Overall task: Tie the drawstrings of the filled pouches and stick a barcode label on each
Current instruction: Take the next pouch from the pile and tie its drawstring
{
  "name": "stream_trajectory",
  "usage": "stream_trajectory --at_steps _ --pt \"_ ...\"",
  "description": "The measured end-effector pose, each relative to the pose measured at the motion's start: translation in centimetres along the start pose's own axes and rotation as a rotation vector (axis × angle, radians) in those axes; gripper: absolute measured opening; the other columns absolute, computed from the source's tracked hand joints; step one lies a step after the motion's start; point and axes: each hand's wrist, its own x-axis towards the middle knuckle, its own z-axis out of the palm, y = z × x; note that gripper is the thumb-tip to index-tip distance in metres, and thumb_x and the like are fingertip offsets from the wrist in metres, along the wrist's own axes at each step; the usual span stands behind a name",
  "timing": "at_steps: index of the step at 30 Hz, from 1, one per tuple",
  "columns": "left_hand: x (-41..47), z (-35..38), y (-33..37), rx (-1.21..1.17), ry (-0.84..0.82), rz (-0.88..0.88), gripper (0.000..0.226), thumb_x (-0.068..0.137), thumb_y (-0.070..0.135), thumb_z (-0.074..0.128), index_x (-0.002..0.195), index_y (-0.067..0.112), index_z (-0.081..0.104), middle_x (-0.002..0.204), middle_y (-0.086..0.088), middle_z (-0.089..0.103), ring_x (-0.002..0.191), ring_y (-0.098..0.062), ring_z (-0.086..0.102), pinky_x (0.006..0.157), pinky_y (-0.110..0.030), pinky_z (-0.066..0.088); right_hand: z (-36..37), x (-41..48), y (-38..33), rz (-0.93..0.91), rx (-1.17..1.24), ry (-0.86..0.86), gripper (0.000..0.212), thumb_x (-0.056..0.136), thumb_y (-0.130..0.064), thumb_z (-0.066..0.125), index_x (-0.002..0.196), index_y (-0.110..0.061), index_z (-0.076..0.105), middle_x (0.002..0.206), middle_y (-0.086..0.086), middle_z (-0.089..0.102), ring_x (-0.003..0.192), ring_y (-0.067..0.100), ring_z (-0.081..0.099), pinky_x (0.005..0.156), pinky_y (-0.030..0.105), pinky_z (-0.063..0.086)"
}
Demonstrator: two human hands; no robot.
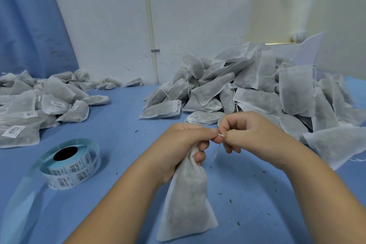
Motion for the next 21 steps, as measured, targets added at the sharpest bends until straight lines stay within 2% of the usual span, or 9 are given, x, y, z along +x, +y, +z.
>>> stream_trajectory --at_steps 2,6,10,13,15,18,21 --pt "-0.04 -0.01 0.01 0.011 -0.006 0.001 0.014 0.083 0.024 0.073 0.072 0.016 0.076 0.059 0.003 0.048 0.042 -0.009 0.041 0.046 -0.021 0.034 -0.1 0.03 0.14 0.007 -0.012 -0.01 0.026 0.046 -0.045 0.058 0.059 -0.022 0.06 0.056 -0.005 0.057 0.058 0.008 0.056 0.061 0.028 0.042" --pt "-0.08 0.14 -0.09 0.009 0.012 -0.006 0.014 0.083 0.023 0.074 0.072 0.016 0.076 0.06 0.004 0.05 0.04 -0.009 0.039 0.044 -0.021 0.032 -0.02 0.09 0.34 0.017 -0.006 0.009 0.009 0.058 -0.031 0.055 0.058 -0.023 0.06 0.057 -0.008 0.06 0.059 0.012 0.053 0.064 0.032 0.041" --pt "0.06 0.18 -0.15 -0.04 0.055 0.002 0.011 0.081 0.025 0.074 0.073 0.018 0.077 0.054 0.005 0.045 0.037 -0.008 0.034 0.04 -0.019 0.031 -0.08 0.09 0.26 0.007 0.038 0.087 0.012 0.064 -0.028 0.054 0.062 -0.019 0.062 0.056 -0.002 0.058 0.058 0.015 0.051 0.062 0.031 0.041" --pt "0.12 0.0 -0.08 -0.074 0.05 0.04 0.017 0.068 0.035 0.075 0.072 0.019 0.076 0.052 0.006 0.043 0.037 -0.007 0.033 0.041 -0.019 0.03 -0.17 0.16 0.12 0.006 0.094 0.102 0.016 0.081 -0.022 0.065 0.065 -0.019 0.069 0.058 -0.002 0.059 0.054 0.011 0.053 0.058 0.026 0.042" --pt "0.15 -0.01 -0.11 -0.081 0.05 0.057 0.021 0.065 0.036 0.075 0.074 0.018 0.076 0.052 0.006 0.043 0.038 -0.007 0.033 0.041 -0.019 0.031 0.03 0.19 0.07 -0.01 0.117 0.083 0.023 0.087 -0.018 0.065 0.065 -0.022 0.071 0.057 -0.005 0.058 0.054 0.009 0.054 0.056 0.024 0.042" --pt "0.18 -0.02 -0.16 -0.11 0.048 0.063 0.017 0.067 0.034 0.074 0.07 0.017 0.073 0.052 0.006 0.043 0.038 -0.008 0.034 0.041 -0.02 0.031 0.33 0.19 0.01 -0.033 0.163 0.065 0.018 0.084 -0.02 0.07 0.067 -0.022 0.072 0.058 -0.005 0.058 0.054 0.009 0.054 0.053 0.022 0.042" --pt "0.07 -0.22 -0.05 -0.132 0.007 0.065 0.015 0.071 0.032 0.072 0.065 0.018 0.069 0.054 0.005 0.043 0.039 -0.008 0.033 0.042 -0.02 0.031 0.31 0.15 -0.02 -0.036 0.228 0.028 0.013 0.073 -0.028 0.073 0.071 -0.016 0.072 0.059 -0.002 0.057 0.054 0.01 0.054 0.051 0.021 0.042"
